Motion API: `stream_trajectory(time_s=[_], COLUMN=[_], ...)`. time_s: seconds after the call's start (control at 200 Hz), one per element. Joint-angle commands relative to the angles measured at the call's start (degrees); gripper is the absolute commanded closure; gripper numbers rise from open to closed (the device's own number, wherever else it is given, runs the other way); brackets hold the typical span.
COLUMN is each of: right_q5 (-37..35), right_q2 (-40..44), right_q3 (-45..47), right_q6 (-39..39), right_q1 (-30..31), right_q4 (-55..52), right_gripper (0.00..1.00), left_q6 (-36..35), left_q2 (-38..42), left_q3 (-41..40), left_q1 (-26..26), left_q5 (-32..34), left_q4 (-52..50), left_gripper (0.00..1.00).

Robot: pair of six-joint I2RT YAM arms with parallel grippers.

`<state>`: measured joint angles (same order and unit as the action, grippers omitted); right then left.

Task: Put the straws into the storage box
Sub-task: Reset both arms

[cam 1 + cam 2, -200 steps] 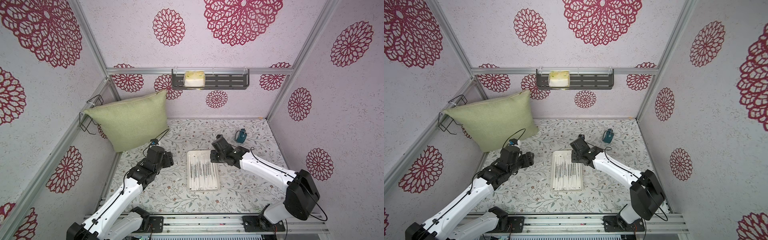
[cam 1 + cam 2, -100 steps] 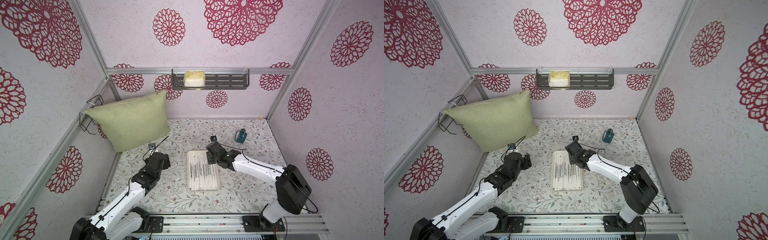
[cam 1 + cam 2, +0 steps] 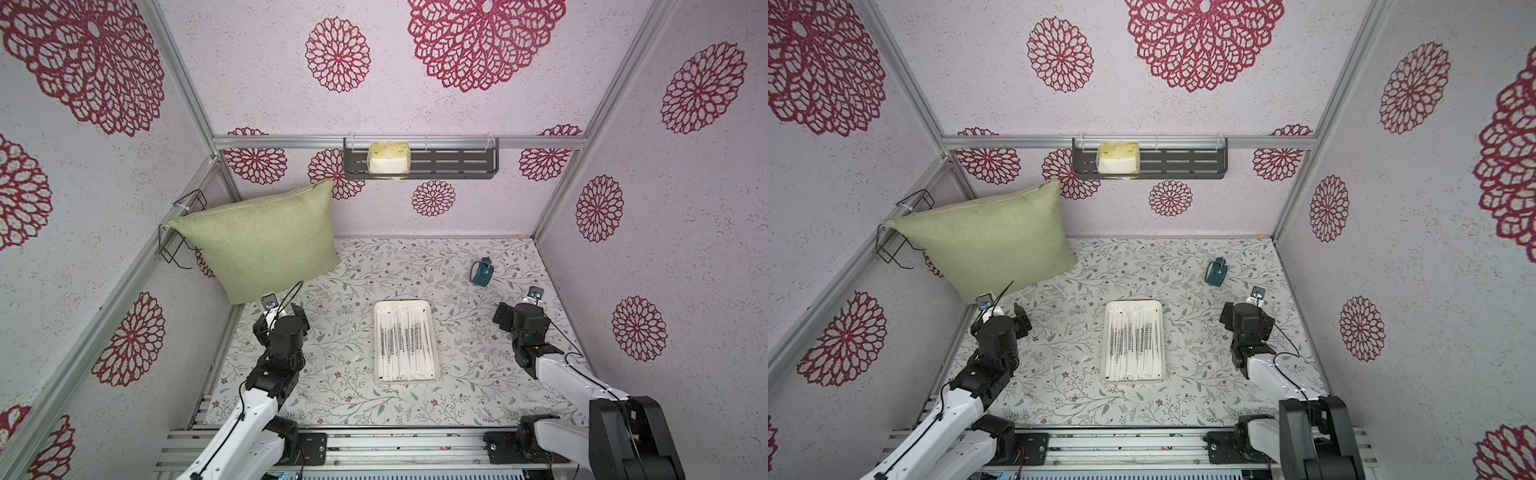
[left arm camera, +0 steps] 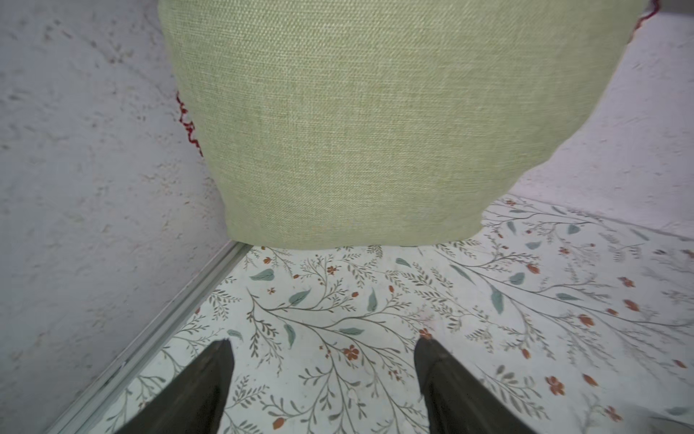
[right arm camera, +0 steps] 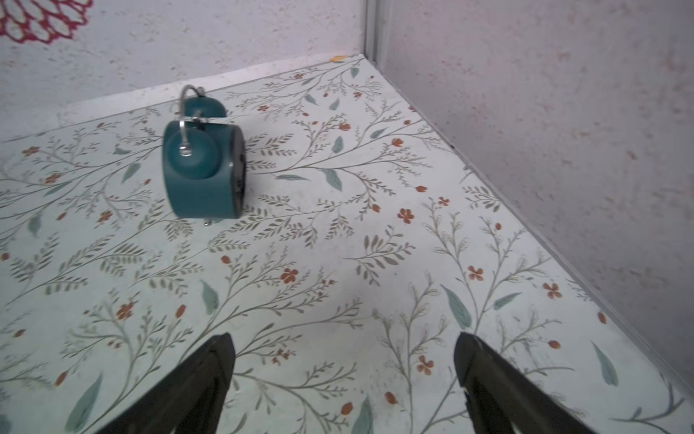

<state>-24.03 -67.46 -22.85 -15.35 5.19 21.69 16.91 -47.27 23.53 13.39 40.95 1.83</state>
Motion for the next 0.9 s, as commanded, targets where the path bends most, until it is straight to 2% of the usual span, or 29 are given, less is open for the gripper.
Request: stream_trajectory(time_s=[0.0,0.1,0.195,0.25,0.39,0.46,0.52,0.6,0.625,0.635,0.755,0.82,0.896], right_q5=[-1.0,-1.4,-2.1,-0.7,5.6,9.7,14.3,16.3,16.4,16.3,16.5,15.9,14.4], right_q2=[-1.5,-4.6,-8.9,-10.1,-10.9,-14.2,-16.7,-20.2,-21.2,-21.0,-20.4,-20.7,-20.7], right_q3=[0.7,3.7,6.6,7.5,10.4,13.0,15.0,16.8,17.2,17.3,15.4,14.3,13.5], right_q6=[2.6,4.8,8.7,9.1,9.8,10.6,12.6,13.4,13.5,13.5,13.5,13.3,13.5], right_q1=[-1.7,-1.7,-1.7,-2.1,-3.0,-3.5,-3.5,-3.5,-3.5,-3.4,-3.4,-3.3,-2.8], right_q4=[13.3,24.8,35.5,37.6,44.3,52.7,59.3,65.8,68.2,68.2,63.4,61.9,60.4], right_gripper=[0.01,0.01,0.01,0.01,0.01,0.01,0.01,0.01,0.01,0.01,0.01,0.01,0.01], left_q6=[-6.1,-3.8,-3.5,-3.6,-9.6,-11.5,-12.1,-10.4,-10.4,-10.5,-12.4,-11.1,-5.1], left_q2=[-4.4,-9.7,-16.4,-21.0,-30.5,-31.1,-32.1,-33.7,-34.7,-35.3,-41.8,-41.1,-41.2], left_q3=[-0.9,-0.5,-2.6,-2.4,-0.6,0.8,-0.8,-2.9,-3.5,-3.7,-3.8,-2.8,-0.9], left_q1=[-4.4,-10.1,-14.0,-15.8,-16.7,-17.3,-18.6,-20.2,-20.3,-20.3,-20.2,-20.1,-21.8], left_q5=[-2.9,-10.2,-15.7,-20.0,-28.8,-31.5,-32.4,-33.7,-33.9,-34.0,-37.8,-34.8,-24.8], left_q4=[11.2,16.3,28.6,33.2,39.3,36.8,42.2,47.1,49.2,50.2,57.2,53.7,49.8], left_gripper=[0.17,0.17,0.17,0.17,0.18,0.18,0.18,0.17,0.06,0.01,0.02,0.02,0.02])
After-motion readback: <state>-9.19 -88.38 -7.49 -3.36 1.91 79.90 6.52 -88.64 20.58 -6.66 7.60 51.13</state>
